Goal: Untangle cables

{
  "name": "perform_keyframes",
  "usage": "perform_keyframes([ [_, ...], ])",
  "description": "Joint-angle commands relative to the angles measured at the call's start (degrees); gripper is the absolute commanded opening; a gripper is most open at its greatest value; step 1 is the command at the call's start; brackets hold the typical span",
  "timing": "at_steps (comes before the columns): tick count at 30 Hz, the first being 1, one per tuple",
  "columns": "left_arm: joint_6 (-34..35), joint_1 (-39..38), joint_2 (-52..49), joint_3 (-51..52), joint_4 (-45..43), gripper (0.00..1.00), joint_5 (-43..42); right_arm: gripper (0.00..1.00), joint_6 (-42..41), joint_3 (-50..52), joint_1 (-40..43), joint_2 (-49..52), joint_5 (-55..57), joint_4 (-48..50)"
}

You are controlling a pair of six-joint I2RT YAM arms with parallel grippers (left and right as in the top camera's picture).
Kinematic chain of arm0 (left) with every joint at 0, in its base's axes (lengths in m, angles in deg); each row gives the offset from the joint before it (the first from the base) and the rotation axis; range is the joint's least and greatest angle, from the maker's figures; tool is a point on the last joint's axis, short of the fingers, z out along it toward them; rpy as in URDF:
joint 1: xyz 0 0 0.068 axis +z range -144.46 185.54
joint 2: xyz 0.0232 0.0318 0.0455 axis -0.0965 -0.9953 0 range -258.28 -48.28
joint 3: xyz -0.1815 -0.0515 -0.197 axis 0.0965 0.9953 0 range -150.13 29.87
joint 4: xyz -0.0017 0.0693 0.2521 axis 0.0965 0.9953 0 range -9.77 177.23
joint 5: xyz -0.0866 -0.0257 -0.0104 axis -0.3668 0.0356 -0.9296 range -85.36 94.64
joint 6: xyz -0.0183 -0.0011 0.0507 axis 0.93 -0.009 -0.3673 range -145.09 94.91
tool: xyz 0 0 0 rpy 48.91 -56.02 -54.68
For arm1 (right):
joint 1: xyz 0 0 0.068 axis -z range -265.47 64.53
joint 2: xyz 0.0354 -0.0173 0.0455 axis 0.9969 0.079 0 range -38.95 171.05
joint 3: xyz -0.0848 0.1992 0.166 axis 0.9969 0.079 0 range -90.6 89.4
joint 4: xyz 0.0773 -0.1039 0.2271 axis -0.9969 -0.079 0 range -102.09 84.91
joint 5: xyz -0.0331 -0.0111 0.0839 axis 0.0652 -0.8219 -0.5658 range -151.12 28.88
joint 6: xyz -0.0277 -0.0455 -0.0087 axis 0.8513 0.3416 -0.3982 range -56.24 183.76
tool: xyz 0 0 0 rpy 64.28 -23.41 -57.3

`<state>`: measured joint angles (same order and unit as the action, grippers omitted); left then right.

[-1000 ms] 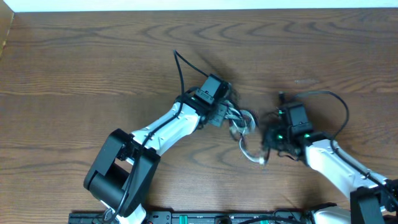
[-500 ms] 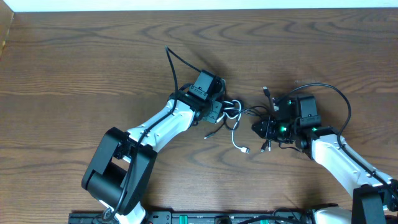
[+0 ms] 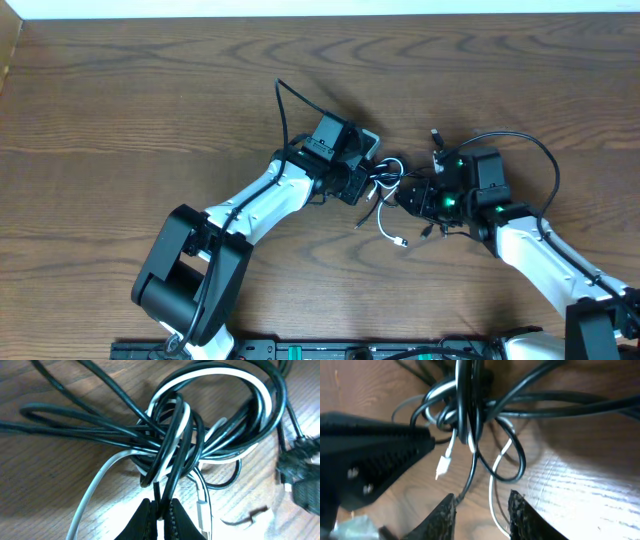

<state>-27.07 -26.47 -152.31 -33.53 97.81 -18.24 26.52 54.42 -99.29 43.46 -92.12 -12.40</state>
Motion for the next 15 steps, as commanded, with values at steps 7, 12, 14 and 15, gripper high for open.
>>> perform_keyframes([
  [7,-1.01,-0.11,0.74,-0.66,-0.02,0.09,-2.23,0.29,-8.15,-0.94,-5.16,1.44,17.46,5.49],
  [12,-1.01,-0.11,0.74,-0.66,-0.09,0.09,-2.21,0.24,-9.77,-0.94,-7.06,4.50,19.93,8.48],
  [14,-1.01,-0.11,0.74,-0.66,-0.15,0.09,-2.23,0.24,-10.10,-0.94,-7.30,6.29,20.13,11.15],
  [15,-1.01,-0.11,0.74,-0.66,-0.13,0.09,-2.23,0.23,-10.05,-0.94,-7.28,7.10,20.15,12.74],
])
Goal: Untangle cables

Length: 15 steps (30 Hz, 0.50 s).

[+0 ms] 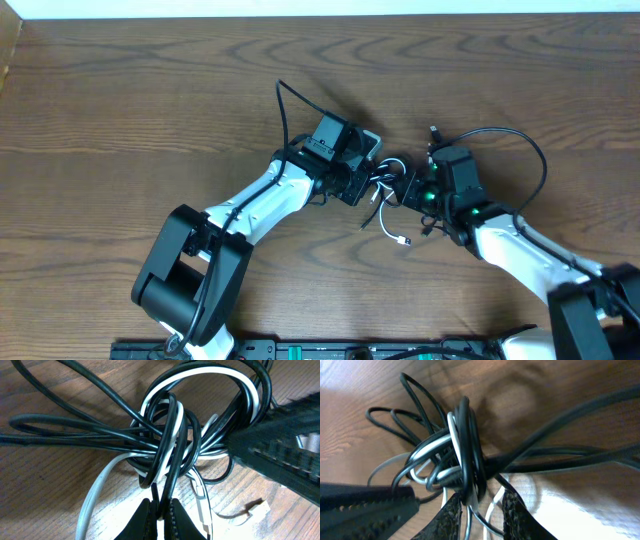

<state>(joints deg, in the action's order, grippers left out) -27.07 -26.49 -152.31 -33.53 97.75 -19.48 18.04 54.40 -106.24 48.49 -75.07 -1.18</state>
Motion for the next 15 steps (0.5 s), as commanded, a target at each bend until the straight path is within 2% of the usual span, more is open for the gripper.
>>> perform_keyframes([
  [1,-1.01,-0.09,0.74,-0.66,-0.07,0.09,-0.96,0.23,-1.60,-0.92,-0.31,2.95,3.13,3.37],
  [8,-1.01,-0.09,0.74,-0.66,-0.07,0.09,-0.96,0.17,-2.49,-0.92,-0.31,5.60,6.58,9.14],
  [13,-1.03,-0.09,0.74,-0.66,-0.11,0.09,-0.96,0.17,-2.47,-0.92,-0.33,5.60,9.29,9.22],
  [15,-1.03,-0.09,0.74,-0.66,-0.09,0.09,-0.96,0.20,-2.47,-0.92,-0.33,5.60,10.05,9.53],
])
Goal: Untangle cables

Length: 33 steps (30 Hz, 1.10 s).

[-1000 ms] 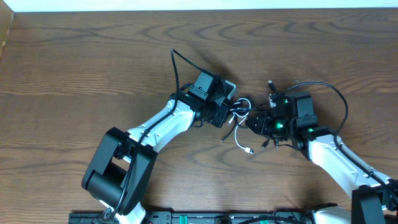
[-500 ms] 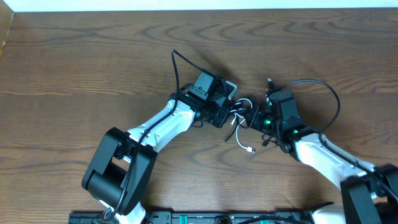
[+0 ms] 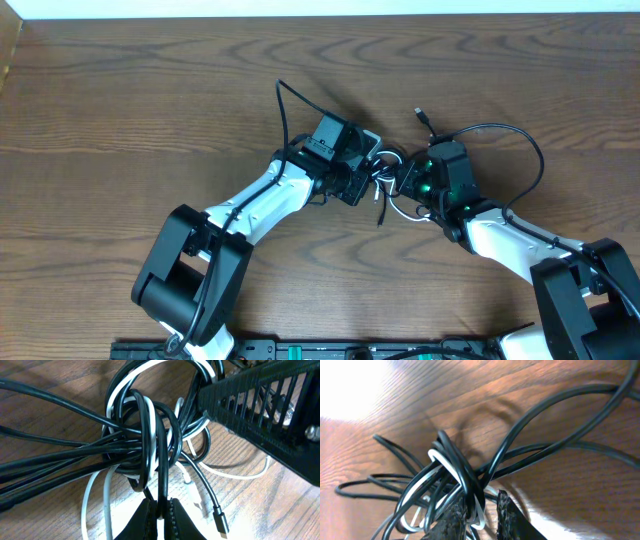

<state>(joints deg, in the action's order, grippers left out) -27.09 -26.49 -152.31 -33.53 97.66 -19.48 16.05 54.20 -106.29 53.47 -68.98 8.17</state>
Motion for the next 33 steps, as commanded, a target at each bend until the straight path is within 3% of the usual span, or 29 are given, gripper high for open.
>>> perform_keyframes([
  [1,-1.01,-0.09,0.74,-0.63,0.00,0.09,-0.96,0.22,-0.48,-0.72,-0.28,0.61,4.15,0.33],
  [7,-1.01,-0.09,0.74,-0.63,-0.02,0.09,-0.96,0.34,-0.42,-0.72,-0.28,0.61,4.33,1.53],
  [24,-1.03,-0.09,0.74,-0.66,-0.02,0.09,-0.96,0.32,-0.26,-0.72,-1.64,3.87,4.31,7.65],
  [33,-1.01,-0.09,0.74,-0.66,-0.02,0.10,-0.44,0.12,-0.24,-0.72,-3.13,7.98,4.26,10.40],
])
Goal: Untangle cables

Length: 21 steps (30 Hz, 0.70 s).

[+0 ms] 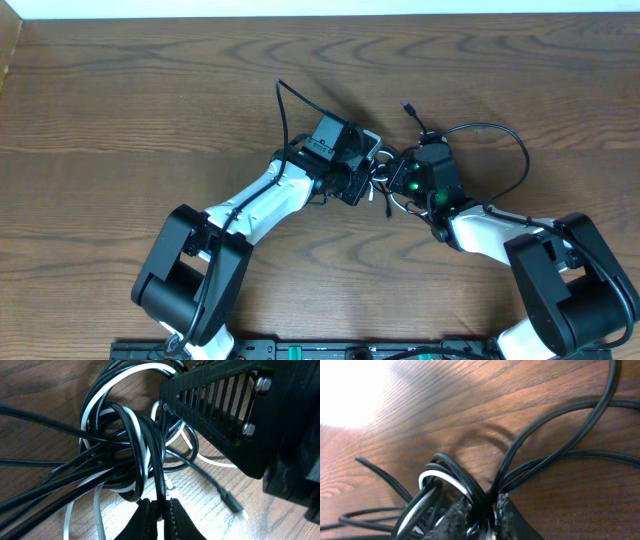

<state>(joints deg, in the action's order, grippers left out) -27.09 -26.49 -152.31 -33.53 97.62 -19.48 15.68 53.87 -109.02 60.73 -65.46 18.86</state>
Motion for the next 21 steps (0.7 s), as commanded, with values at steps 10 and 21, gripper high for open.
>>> perform_keyframes([
  [10,-1.01,-0.09,0.74,-0.63,-0.35,0.51,-0.26,0.01,0.13,-0.39,-0.35,0.72,-2.99,-0.13],
  [21,-3.54,-0.09,0.20,-0.59,-0.85,0.65,1.99,0.01,2.08,-0.39,2.10,0.72,-20.59,5.18],
])
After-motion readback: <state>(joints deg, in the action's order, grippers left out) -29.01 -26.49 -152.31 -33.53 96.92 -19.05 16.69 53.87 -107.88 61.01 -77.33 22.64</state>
